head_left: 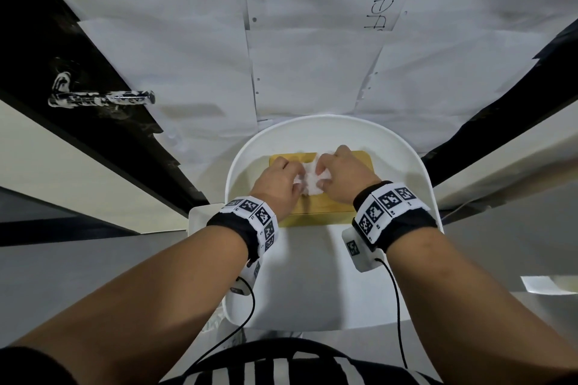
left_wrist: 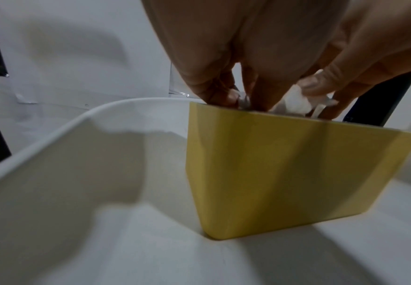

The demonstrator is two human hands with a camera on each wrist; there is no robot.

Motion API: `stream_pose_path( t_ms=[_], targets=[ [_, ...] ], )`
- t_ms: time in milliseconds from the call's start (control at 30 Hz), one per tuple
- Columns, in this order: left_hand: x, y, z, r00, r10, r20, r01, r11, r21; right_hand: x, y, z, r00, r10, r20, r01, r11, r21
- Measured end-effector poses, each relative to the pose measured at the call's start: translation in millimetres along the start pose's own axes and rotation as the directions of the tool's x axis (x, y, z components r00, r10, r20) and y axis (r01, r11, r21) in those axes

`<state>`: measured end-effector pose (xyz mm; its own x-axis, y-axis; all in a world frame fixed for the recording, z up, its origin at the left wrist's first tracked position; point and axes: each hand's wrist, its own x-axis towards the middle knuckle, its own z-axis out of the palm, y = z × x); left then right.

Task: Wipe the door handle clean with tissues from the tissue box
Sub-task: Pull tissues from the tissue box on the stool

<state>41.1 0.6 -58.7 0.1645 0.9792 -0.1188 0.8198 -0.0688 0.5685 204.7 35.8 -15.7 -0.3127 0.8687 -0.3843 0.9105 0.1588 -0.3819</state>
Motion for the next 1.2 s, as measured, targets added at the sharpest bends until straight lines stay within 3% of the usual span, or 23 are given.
stream_pose_path(
  t_ms=[100,233,367,467,633,800,933,1100,1200],
  targets=[
    [1,-1,0,0.999,-0.01,0.031,0.01,1.0,-0.001,2,-1,2,1.0,-0.008,-0.015,0.007,0.996,-0.085],
    [-2,2,-3,0.998,-0.05,0.05,0.05,0.999,-0.004,4,3,-12,0.964,0.034,-0.264,-0.013,0.997,0.078],
    [-4,1,-6,0.994,-0.063,0.09,0.069,0.996,-0.064,4,4,-21,0.944,0.068,-0.322,-0.021,0.989,0.148],
    [-2,-1,-11,0.996,-0.086,0.029,0.089,0.99,-0.113,3,-2,-21,0.924,0.033,-0.382,0.039,0.983,0.18],
    [-2,0,-19,0.992,-0.121,-0.038,0.113,0.979,-0.169,1,-5,-17,0.939,0.092,-0.331,0.01,0.955,0.295],
    [0,4,-19,0.999,-0.04,-0.022,0.035,0.982,-0.183,-3,-12,-14,0.979,-0.017,-0.205,0.091,0.931,0.354],
    [0,5,-20,0.993,-0.082,-0.09,0.061,0.975,-0.214,-2,-6,-15,0.97,0.085,-0.226,0.025,0.896,0.443],
    [-2,5,-23,0.984,-0.149,-0.096,0.132,0.978,-0.163,-2,8,-5,0.974,0.009,-0.225,0.021,0.991,0.131],
    [-7,7,-23,0.985,-0.159,-0.065,0.139,0.96,-0.244,-2,10,8,0.982,-0.002,-0.19,0.026,0.992,0.12]
  ],
)
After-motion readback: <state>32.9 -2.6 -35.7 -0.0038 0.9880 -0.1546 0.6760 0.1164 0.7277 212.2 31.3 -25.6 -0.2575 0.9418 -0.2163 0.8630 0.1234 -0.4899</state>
